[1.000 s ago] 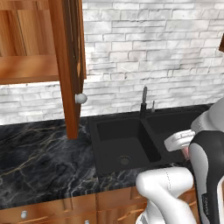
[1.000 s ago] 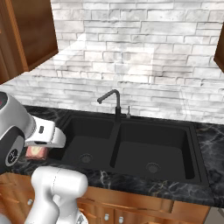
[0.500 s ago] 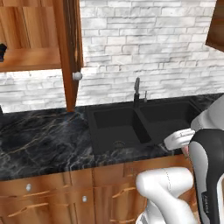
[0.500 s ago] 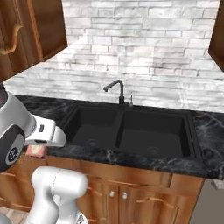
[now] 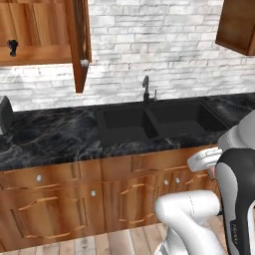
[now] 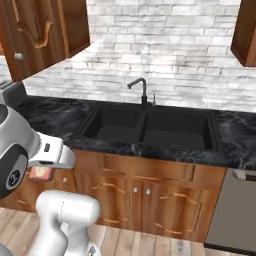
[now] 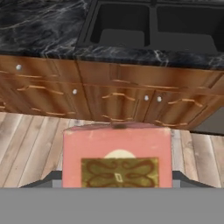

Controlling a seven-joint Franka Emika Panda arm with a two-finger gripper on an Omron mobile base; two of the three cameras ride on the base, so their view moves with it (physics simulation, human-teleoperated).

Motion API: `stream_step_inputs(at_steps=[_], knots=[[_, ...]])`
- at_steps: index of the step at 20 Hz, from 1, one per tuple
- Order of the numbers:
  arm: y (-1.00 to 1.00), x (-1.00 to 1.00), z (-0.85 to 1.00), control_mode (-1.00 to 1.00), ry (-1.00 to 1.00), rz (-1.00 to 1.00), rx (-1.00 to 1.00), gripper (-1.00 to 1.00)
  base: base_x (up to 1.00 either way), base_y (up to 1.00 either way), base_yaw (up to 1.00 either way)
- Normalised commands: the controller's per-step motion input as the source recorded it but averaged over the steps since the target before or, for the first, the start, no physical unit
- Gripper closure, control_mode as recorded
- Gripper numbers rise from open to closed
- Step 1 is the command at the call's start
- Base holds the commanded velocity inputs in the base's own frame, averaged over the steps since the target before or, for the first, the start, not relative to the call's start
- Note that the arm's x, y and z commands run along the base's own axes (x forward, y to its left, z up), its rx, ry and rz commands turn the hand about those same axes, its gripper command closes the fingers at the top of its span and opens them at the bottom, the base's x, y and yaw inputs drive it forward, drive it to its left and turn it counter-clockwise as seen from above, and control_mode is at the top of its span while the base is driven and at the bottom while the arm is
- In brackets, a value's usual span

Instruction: Pick up the dish brush and bar soap from the sink, and place them back in the cabinet, and close the cabinet doors.

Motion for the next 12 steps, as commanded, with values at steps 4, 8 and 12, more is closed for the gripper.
stream_step_inputs(at_steps=[4,8,12], knots=[[0.00,0.00,0.00,1.00,0.00,0.00,0.00,1.00,-0.45,0.53,0.00],[0.00,0.00,0.00,1.00,0.00,0.00,0.00,1.00,-0.13,0.78,0.00],[0.00,0.00,0.00,1.00,0.00,0.00,0.00,1.00,0.00,0.86,0.00]])
